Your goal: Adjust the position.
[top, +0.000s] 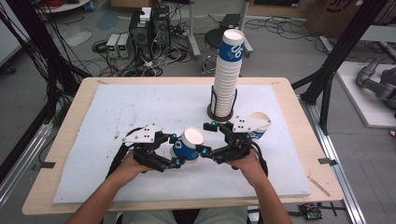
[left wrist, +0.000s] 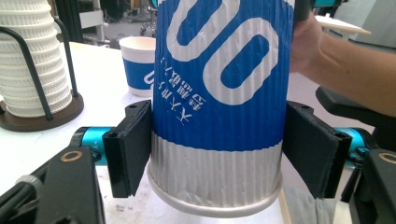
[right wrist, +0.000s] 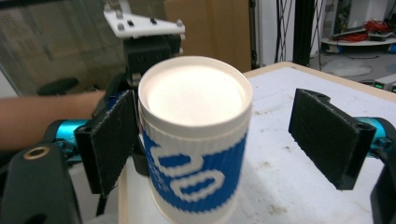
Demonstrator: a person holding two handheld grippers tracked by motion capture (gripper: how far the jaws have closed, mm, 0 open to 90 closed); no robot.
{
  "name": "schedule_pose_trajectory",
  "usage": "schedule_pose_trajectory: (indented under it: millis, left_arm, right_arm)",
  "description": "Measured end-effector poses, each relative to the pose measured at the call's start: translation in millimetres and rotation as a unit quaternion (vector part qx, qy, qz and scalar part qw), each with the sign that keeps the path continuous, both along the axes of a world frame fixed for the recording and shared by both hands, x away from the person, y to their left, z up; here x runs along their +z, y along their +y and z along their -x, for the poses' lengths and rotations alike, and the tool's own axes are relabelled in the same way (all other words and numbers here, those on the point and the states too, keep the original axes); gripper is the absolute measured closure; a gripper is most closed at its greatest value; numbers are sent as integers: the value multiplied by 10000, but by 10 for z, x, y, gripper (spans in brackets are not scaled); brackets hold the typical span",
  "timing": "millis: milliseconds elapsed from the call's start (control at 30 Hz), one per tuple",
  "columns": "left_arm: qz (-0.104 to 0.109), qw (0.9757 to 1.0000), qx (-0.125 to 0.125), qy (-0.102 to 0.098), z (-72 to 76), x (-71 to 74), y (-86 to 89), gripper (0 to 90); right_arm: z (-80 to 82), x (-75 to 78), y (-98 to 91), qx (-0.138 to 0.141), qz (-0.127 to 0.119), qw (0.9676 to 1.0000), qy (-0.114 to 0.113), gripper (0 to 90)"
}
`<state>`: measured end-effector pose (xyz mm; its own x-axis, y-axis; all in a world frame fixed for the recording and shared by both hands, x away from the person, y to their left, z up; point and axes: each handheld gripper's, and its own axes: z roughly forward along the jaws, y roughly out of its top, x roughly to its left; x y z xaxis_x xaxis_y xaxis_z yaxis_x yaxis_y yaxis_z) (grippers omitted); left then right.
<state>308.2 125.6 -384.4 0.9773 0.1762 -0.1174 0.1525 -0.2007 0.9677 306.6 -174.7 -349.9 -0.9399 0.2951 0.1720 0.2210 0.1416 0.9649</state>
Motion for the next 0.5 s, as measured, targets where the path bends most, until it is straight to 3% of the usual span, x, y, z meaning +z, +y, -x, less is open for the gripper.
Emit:
schedule_pose_trajectory:
  millis: [100,267,400,500]
  left_arm:
    - [-149,9999,-20,-26,2,63,23,279]
    - [-551,9984,-88,-46,6,153,32,279]
    - [-946,9954,-140,-105,-10,224,31,278]
    - [-1098,9939,-101,-96,-26,259,28,278]
  right_arm:
    - [-11,65,-15,91,115,9999,-4,164]
    - [-43,233,-14,274,662,9972,-209,165]
    - [-44,396,57,414,1252,9904,-417,165]
    - [-77,470,142,635,1607,9836,-518,164]
